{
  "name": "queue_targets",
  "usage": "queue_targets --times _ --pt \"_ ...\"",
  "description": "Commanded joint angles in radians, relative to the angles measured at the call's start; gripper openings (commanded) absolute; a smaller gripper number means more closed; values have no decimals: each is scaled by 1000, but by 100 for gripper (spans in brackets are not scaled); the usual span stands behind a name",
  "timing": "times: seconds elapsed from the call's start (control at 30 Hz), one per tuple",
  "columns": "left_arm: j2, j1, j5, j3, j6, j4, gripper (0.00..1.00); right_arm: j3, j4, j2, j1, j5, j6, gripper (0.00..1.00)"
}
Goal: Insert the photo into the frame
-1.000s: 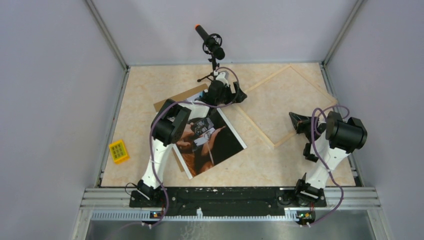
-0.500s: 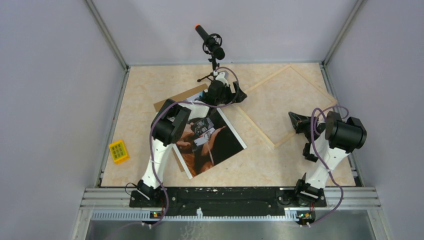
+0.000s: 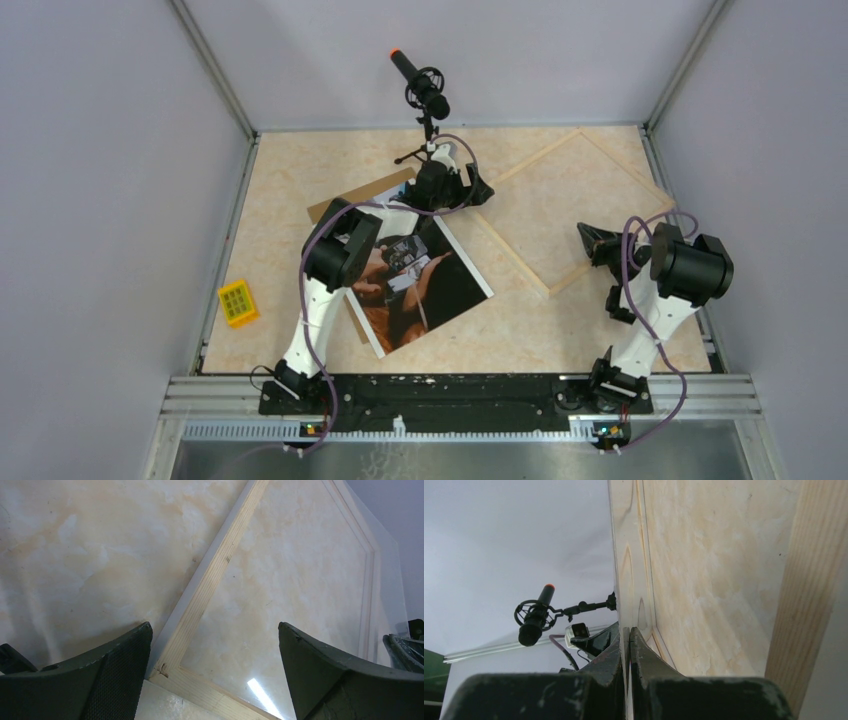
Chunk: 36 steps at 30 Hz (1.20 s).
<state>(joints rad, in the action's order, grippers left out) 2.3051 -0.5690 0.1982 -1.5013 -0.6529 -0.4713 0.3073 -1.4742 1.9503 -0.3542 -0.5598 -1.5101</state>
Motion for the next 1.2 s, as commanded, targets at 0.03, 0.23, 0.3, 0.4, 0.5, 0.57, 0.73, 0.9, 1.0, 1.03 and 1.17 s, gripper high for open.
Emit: queue_targets --times 0.03,0.23,0.3,0.4,0.5,0.57,0.73,0.9,1.0,1.03,1.17 --pt "-6 -5 37 16 -8 -43 98 5 -117 -23 5 -12 -9 0" --pt "-7 -5 36 18 -5 -40 98 4 -118 -30 2 -18 -13 0" --pt "-9 -5 35 21 -5 -42 98 6 -111 -30 1 -17 -9 0" --pt "-8 -5 38 22 -6 -43 98 7 -121 -25 0 -19 -14 0" --pt "-7 -5 38 22 -8 -44 98 10 -118 -22 0 -18 -14 0" --pt "-7 -6 40 23 -8 -44 98 14 -122 -19 -1 -18 -19 0" --pt "-7 -6 42 27 -10 -46 98 20 -114 -20 1 -14 -21 0" --pt "-7 -6 49 34 -25 -54 97 29 -107 -13 11 0 -16 0" --pt "-4 -5 59 39 -40 -64 97 33 -97 -2 28 14 -4 0" --pt "-2 -6 63 39 -43 -67 97 33 -105 6 31 18 -4 0" --pt "2 -11 74 44 -55 -74 97 31 -123 31 33 29 -10 0"
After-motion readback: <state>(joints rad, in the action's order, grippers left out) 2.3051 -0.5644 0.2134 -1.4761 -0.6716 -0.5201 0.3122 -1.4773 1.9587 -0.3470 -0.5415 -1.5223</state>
